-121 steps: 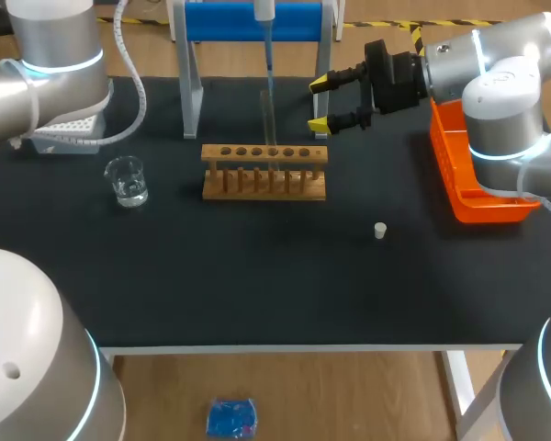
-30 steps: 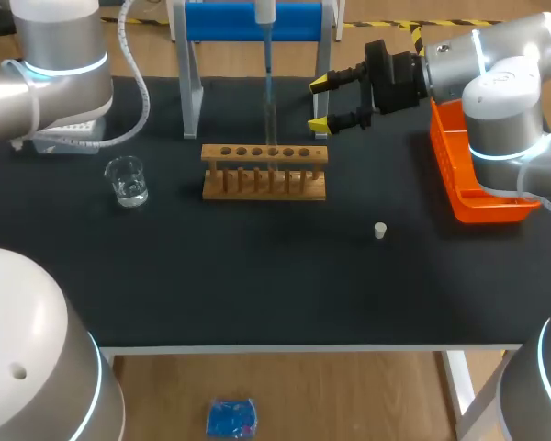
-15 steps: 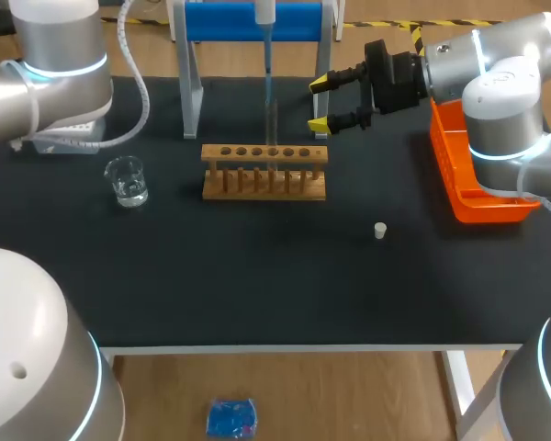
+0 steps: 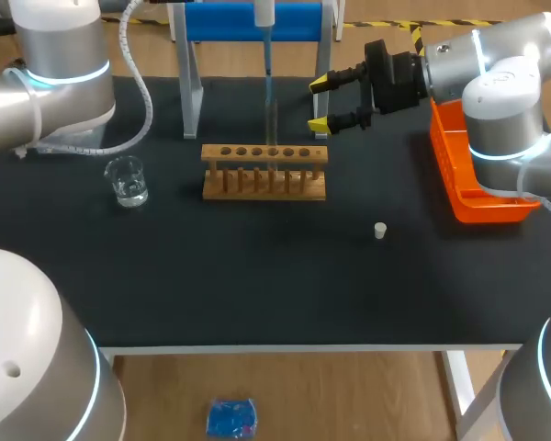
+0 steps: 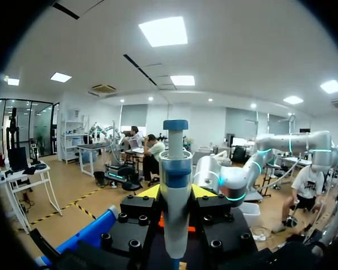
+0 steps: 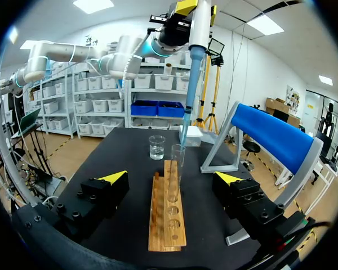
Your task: Invert the test tube, pick up the pipette, mount the tip to pipette, aspirate from beaker and dispense into the tube, eject the tip, return the pipette, and cap with the stopper.
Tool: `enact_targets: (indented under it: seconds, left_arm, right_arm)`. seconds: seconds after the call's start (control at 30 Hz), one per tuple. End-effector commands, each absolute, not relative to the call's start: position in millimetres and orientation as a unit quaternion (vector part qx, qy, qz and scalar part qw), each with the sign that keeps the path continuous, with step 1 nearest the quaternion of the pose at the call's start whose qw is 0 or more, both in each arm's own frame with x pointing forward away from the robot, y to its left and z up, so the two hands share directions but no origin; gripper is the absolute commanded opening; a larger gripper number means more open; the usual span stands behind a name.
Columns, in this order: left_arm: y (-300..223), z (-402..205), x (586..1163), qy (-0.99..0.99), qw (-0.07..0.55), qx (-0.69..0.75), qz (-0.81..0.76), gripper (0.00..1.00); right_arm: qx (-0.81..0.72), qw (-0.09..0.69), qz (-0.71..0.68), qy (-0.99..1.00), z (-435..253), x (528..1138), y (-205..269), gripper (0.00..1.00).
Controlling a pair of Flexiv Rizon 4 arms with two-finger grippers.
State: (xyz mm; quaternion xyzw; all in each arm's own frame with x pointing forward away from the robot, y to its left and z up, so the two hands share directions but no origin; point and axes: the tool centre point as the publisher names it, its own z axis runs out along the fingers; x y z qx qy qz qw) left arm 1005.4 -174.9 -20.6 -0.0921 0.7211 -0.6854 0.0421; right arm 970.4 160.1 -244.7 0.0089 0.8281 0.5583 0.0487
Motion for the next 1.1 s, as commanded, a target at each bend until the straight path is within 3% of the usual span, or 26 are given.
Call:
enact_targets:
  seconds: [0.03, 1.1]
  left_arm:
    - [-176.9, -23.4, 1001.7, 0.716, 0.048, -0.093, -0.691, 0.0]
    - [-181.6, -29.4, 982.9, 0.711, 0.045, -0.102, -0.695, 0.0]
  right_arm:
    - [0.009, 0.048, 0.558, 0.828, -244.9, 970.4, 159.8, 1.0]
    - [0.009, 0.048, 0.558, 0.828, -244.9, 970.4, 159.8, 1.0]
